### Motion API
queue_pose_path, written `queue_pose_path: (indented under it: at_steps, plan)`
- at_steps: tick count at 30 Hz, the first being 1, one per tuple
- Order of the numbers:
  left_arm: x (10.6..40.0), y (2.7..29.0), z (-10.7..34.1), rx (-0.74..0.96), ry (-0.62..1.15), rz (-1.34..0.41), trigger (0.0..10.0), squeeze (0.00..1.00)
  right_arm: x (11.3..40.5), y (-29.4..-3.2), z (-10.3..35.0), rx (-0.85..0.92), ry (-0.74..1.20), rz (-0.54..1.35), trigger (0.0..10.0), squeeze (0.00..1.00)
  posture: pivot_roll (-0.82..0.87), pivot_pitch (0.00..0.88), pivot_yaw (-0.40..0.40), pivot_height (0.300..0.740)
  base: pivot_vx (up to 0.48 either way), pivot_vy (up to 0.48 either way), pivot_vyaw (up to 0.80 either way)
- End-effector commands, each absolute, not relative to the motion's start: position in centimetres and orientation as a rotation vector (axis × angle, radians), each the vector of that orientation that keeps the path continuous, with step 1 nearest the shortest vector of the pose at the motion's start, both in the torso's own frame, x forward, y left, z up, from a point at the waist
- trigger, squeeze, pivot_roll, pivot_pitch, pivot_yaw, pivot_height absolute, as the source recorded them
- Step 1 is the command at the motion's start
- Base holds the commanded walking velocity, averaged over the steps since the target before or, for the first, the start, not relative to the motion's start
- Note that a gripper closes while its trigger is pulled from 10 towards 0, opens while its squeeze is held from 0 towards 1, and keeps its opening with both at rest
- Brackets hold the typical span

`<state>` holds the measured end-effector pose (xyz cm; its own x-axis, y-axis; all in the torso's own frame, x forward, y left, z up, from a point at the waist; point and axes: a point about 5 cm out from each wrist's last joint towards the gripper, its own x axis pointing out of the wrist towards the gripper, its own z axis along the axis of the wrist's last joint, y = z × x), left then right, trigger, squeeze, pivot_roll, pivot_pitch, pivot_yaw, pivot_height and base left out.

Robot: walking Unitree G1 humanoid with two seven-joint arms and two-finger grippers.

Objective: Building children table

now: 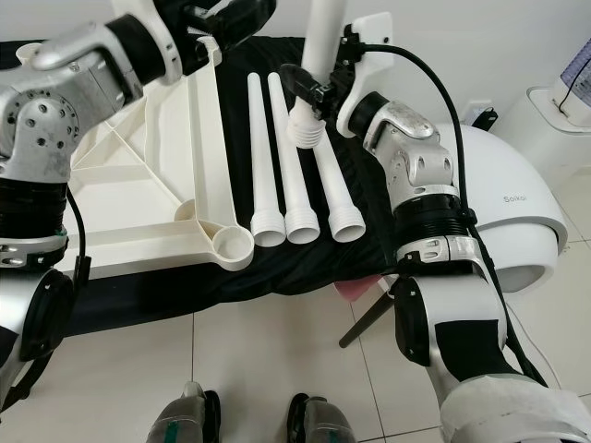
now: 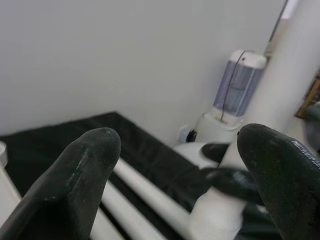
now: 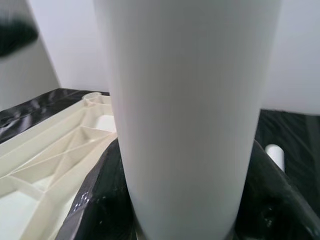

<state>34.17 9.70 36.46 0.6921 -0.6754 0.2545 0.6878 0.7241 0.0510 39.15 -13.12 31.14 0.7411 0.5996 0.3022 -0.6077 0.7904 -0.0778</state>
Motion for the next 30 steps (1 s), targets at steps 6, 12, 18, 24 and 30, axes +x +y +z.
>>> queue_pose_path:
  at_steps: [6,12,18,24,30]
  plan:
    - [35.4,10.6,33.4,-0.023,-0.187,-0.577,10.0,0.00,38.7,-13.3,30.5,0.074,-0.326,0.627,10.0,0.00,0.06,0.149,-0.036,0.740,0.000,0.000,0.00]
    - [34.8,11.3,31.0,0.000,-0.144,-0.608,10.0,0.00,38.1,-13.0,29.8,0.118,-0.340,0.598,10.0,0.00,0.07,0.154,-0.042,0.740,0.000,0.000,0.00]
    - [33.4,11.6,29.4,0.099,-0.214,-0.681,10.0,0.00,37.2,-12.3,29.4,0.122,-0.364,0.633,10.0,0.00,0.07,0.157,-0.046,0.740,0.000,0.000,0.00]
    - [32.6,12.1,26.3,0.236,-0.172,-0.739,10.0,0.00,35.9,-11.6,29.0,0.105,-0.408,0.695,10.0,0.00,0.07,0.160,-0.051,0.740,0.000,0.000,0.00]
    - [31.6,12.8,23.5,0.319,-0.131,-0.723,10.0,0.00,34.2,-11.3,28.8,0.095,-0.494,0.715,10.0,0.00,0.05,0.165,-0.045,0.740,0.000,0.000,0.00]
